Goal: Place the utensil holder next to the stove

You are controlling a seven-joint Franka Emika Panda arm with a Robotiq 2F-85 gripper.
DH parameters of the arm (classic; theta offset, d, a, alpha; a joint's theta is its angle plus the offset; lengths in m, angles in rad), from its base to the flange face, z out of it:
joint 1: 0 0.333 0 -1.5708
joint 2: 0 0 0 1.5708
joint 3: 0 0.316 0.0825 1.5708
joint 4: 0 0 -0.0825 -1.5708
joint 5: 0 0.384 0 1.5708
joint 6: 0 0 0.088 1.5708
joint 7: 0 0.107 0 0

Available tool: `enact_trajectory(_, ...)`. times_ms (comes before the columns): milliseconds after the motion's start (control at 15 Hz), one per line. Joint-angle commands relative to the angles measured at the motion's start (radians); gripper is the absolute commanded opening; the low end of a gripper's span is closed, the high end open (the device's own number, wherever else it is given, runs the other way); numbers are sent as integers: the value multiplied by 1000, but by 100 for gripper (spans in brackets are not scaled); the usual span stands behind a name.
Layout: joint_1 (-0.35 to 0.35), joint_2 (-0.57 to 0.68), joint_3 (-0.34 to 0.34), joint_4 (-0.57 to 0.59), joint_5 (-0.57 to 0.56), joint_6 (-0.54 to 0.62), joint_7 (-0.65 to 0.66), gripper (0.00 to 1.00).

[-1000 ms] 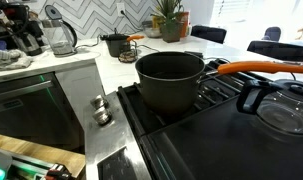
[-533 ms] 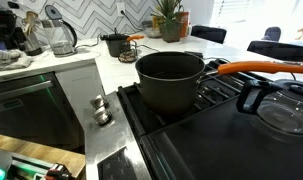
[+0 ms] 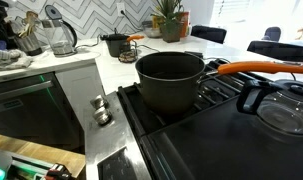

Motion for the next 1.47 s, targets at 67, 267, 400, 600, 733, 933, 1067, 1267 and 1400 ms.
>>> enact_trajectory(67, 4, 24, -6, 44, -2, 42, 17, 100)
enact_trajectory(267, 4, 37, -6, 66, -3, 48, 22, 100)
enact_trajectory(400, 4, 38, -6, 66, -2, 49, 23, 100)
enact_trajectory(600, 4, 38, -6, 66, -2, 49, 23, 100)
enact_trajectory(733, 3, 68, -8, 98, -1, 45, 16, 100)
enact_trajectory(933, 7, 162, -10, 207, 19, 20, 26, 100)
enact_trajectory(1067, 12, 236, -8, 280, 28, 24, 26, 100)
enact_trajectory(1267, 28, 356, -5, 398, 49, 8, 5, 100)
enact_trajectory(1400, 43, 438, 1, 486, 43, -25, -3, 100)
